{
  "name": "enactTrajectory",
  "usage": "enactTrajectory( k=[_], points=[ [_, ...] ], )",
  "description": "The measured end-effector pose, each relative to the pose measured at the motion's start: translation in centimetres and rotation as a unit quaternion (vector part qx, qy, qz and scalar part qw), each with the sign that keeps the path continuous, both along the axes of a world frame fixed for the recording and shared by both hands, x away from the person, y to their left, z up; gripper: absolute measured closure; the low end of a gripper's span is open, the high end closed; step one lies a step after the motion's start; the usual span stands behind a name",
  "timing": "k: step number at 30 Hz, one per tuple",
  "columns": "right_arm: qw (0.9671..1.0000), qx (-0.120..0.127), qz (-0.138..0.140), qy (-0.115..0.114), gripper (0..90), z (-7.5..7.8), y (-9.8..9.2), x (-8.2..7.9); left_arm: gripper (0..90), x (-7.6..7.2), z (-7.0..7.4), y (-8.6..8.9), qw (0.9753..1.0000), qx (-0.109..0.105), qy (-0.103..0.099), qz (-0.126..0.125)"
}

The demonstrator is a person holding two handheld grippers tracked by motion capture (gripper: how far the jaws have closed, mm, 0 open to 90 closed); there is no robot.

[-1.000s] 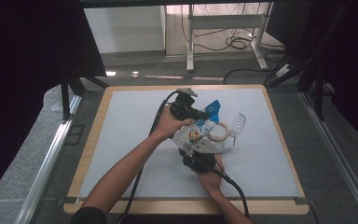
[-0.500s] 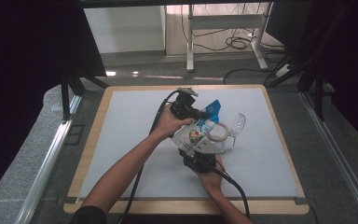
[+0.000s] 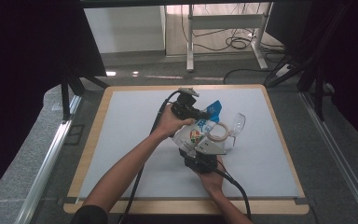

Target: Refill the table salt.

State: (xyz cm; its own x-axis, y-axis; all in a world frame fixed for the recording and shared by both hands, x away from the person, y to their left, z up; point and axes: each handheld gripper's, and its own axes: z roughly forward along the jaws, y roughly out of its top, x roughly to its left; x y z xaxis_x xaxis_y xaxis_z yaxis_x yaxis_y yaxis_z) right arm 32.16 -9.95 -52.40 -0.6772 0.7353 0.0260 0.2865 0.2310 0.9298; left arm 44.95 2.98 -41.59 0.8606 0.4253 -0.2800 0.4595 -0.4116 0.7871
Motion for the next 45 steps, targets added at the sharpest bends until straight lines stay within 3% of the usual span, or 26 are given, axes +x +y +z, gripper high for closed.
enactTrajectory(
  k=[24, 32, 45],
  points=[
    [0.9996, 0.025, -0.008, 0.005, 52.2, 0.5, -0.3, -0.2, 89.6, 0.1, 0.6, -1.3, 0.9997, 0.018, -0.008, -0.015],
    [0.9992, 0.032, -0.021, 0.01, 52.3, 0.5, 0.0, -0.3, 89.6, 0.3, 0.4, -1.8, 0.9996, 0.022, -0.004, -0.017],
    [0.9992, 0.036, -0.018, 0.005, 52.3, 0.6, 0.1, -0.5, 89.6, 0.6, 0.5, -1.7, 0.9993, 0.026, 0.003, -0.025]
  ],
)
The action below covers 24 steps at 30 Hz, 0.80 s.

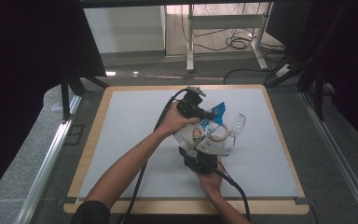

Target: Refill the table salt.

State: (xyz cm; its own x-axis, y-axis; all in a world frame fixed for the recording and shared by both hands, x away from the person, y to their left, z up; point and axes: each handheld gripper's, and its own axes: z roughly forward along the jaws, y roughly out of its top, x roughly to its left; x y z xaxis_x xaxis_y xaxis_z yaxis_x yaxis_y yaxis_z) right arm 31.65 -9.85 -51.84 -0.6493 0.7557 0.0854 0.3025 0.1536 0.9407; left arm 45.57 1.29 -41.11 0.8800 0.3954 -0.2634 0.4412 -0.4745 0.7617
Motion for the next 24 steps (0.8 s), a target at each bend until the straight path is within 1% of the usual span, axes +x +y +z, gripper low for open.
enactTrajectory(
  k=[6, 13, 14, 16, 20, 24],
  points=[
    [1.0, 0.001, 0.002, -0.001, 52.3, -0.03, -0.21, -0.07, 89.6, 0.03, 0.04, 0.0, 1.0, -0.002, 0.001, -0.004],
    [0.9999, 0.01, 0.006, 0.001, 52.3, 0.18, -0.41, -0.11, 89.7, 0.31, -0.02, 0.15, 0.9999, -0.009, 0.005, -0.005],
    [0.9999, 0.015, 0.008, 0.002, 52.4, 0.28, -0.52, -0.08, 89.6, 0.36, 0.0, 0.18, 0.9999, -0.01, 0.003, -0.004],
    [0.9998, 0.016, 0.009, 0.002, 52.4, 0.32, -0.55, -0.08, 89.7, 0.4, 0.03, 0.16, 0.9999, -0.011, 0.004, -0.004],
    [0.9997, 0.022, 0.01, 0.004, 52.4, 0.52, -0.53, -0.11, 89.7, 0.46, 0.11, -0.01, 1.0, -0.006, 0.004, -0.006],
    [0.9996, 0.027, 0.004, 0.007, 52.4, 0.73, -0.39, -0.2, 89.7, 0.51, 0.19, -0.22, 1.0, -0.001, 0.004, -0.009]
  ],
)
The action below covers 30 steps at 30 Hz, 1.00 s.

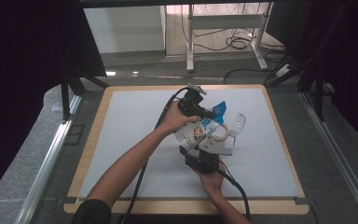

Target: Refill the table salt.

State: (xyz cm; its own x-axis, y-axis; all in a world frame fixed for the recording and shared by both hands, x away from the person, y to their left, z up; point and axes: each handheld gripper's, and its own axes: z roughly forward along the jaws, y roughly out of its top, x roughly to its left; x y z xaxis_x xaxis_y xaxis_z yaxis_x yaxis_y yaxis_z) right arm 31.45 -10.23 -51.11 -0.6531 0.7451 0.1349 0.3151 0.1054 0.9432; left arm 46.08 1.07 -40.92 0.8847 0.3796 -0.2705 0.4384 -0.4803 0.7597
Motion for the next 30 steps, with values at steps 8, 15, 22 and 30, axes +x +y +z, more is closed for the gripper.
enactTrajectory(
  k=[8, 15, 22, 30],
  points=[
    [0.9999, -0.007, -0.012, -0.001, 53.0, 0.3, 0.3, 0.0, 89.7, 0.2, 0.1, -0.5, 0.9999, 0.01, 0.0, -0.005],
    [0.9999, -0.007, -0.013, 0.004, 53.0, 0.3, 0.6, 0.1, 89.7, 0.4, 0.0, -0.4, 0.9999, 0.015, 0.003, -0.006],
    [0.9998, -0.007, -0.019, 0.004, 53.2, 0.4, 1.2, 0.0, 89.7, 0.5, -0.1, -0.1, 0.9998, 0.019, 0.007, -0.009],
    [0.9998, -0.007, -0.018, 0.0, 53.6, 0.6, 1.2, -0.1, 89.7, 0.6, -0.1, -0.2, 0.9997, 0.022, 0.009, -0.01]
  ],
)
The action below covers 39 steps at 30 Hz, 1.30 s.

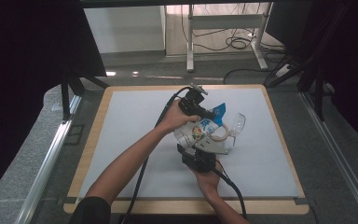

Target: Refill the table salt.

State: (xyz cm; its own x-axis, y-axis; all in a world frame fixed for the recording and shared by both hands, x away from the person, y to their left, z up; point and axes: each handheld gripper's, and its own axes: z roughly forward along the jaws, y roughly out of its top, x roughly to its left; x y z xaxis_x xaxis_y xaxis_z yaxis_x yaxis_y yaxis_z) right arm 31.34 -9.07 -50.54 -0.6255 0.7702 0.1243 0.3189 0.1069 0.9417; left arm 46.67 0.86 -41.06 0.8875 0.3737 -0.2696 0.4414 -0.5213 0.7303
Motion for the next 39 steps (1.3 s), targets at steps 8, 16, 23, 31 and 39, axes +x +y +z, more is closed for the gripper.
enactTrajectory(
  k=[8, 16, 23, 31, 39],
  points=[
    [1.0, -0.001, 0.001, -0.001, 53.8, 0.15, -0.01, -0.08, 89.8, 0.04, -0.01, -0.07, 1.0, 0.002, 0.0, 0.0],
    [1.0, 0.006, 0.0, -0.006, 54.2, 0.41, -0.19, -0.09, 89.8, 0.21, 0.08, -0.35, 1.0, 0.005, -0.004, -0.002],
    [1.0, 0.005, 0.001, -0.006, 54.4, 0.42, -0.34, -0.01, 89.8, 0.22, 0.09, -0.44, 1.0, 0.005, -0.004, -0.001],
    [1.0, 0.002, 0.001, -0.008, 54.5, 0.37, -0.32, 0.02, 89.8, 0.22, 0.03, -0.44, 1.0, 0.006, -0.004, -0.001],
    [1.0, 0.0, 0.0, -0.009, 54.7, 0.36, -0.31, 0.02, 89.8, 0.26, -0.01, -0.44, 1.0, 0.004, -0.003, -0.001]
  ],
)
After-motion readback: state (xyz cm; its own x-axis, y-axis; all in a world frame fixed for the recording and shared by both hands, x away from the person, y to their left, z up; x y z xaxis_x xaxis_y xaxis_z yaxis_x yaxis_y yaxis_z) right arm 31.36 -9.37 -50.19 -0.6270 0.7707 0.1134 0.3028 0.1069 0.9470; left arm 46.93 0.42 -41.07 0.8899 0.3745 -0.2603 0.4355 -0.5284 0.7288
